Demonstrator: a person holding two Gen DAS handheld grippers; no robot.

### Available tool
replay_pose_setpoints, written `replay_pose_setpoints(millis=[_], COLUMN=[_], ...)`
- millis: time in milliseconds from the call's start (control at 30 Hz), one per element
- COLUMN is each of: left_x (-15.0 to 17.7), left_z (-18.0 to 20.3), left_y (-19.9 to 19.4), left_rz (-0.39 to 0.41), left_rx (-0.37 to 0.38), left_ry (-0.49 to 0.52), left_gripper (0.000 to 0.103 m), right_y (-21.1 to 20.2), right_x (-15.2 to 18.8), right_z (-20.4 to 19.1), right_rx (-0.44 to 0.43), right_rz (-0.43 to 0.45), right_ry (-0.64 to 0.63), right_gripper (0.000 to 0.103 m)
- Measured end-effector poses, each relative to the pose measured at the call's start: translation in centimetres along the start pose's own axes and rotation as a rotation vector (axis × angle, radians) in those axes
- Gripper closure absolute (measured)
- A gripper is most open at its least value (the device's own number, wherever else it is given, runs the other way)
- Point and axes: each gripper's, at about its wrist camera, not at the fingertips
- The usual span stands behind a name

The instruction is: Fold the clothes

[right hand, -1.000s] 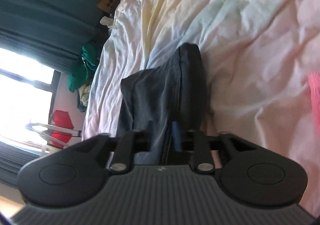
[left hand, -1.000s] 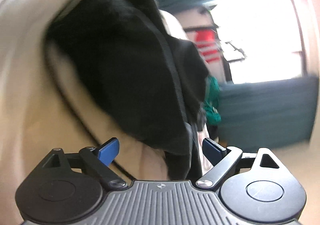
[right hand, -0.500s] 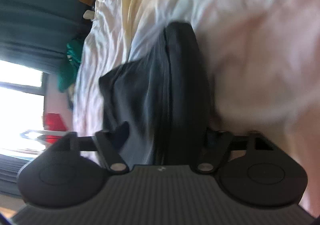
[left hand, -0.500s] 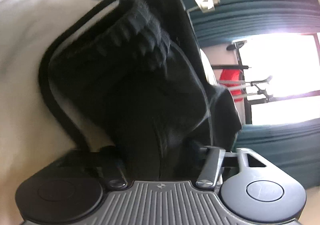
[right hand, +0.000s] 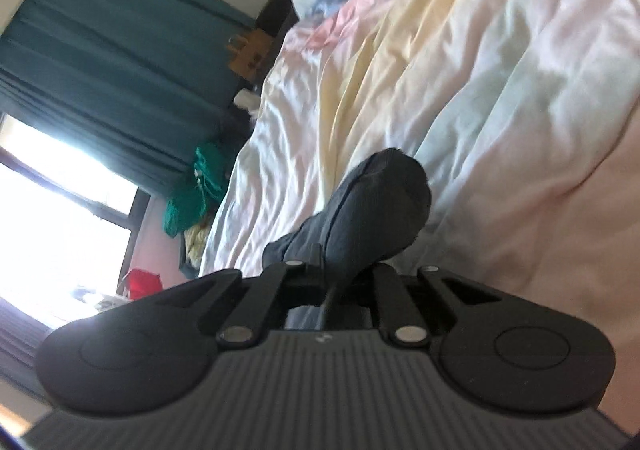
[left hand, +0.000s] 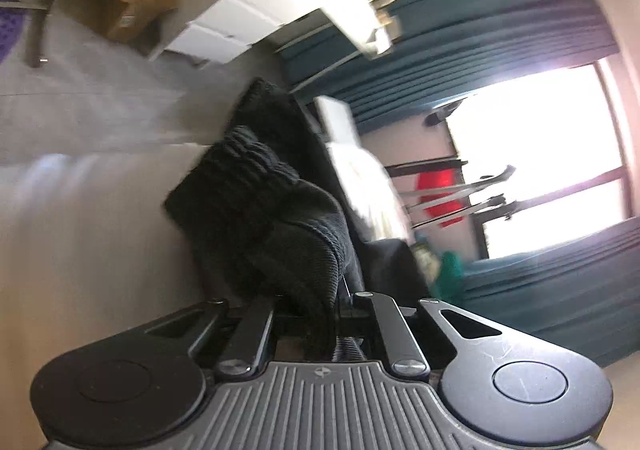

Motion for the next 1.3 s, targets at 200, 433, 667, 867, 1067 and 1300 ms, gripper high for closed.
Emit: replay_pose_setpoints(millis=[200,433,667,867,1067,1300], left_x=[0.5,1.1,1.2,1.7,4.0,9.9], left_z=[-5.6,-6.2,-4.1,-1.0,4.7,12.0], left_y=[-4.3,-4.7,-6.5,-7.5,-9.4,-5.9], left_rz=[-0.125,-0.146,-0.167,-0.135,-0.016,0.019], left_rx=[-0.138,-0.189,-0.23,-0.303,-0.341,-0.246], left_ry=[0.008,0.085,0.236,0.434,0.667,0.872], left_gripper=[0.093,0.087,0.072,0.058,0.038,0.028], right_y=[-2.0,-3.2,-3.0,-3.0,-4.6,-7.8], right_x=[-1.5,-1.3,-1.3,-1.5,0.0,2.6], right_z=[1.9,3.3,2.9,3.5,-0.5,-4.5], right_rx=[0.081,0.161,0.124,0.169,0.262,0.148], right_rz=[0.06,0.046,0.012,-0.014,0.126,0.236], right_ry=[0.04,0.029,0.02,0.072,-0.165,-0.405], right_gripper=[0.096,0.097,0.094,0.087,0.057,0.026])
Point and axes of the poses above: each gripper's, at about its wrist camera, not at the fingertips, and y roughly the way its jaws point, z to its right, x to its underside, and after that the axes turned 9 degrees about y, right-handed
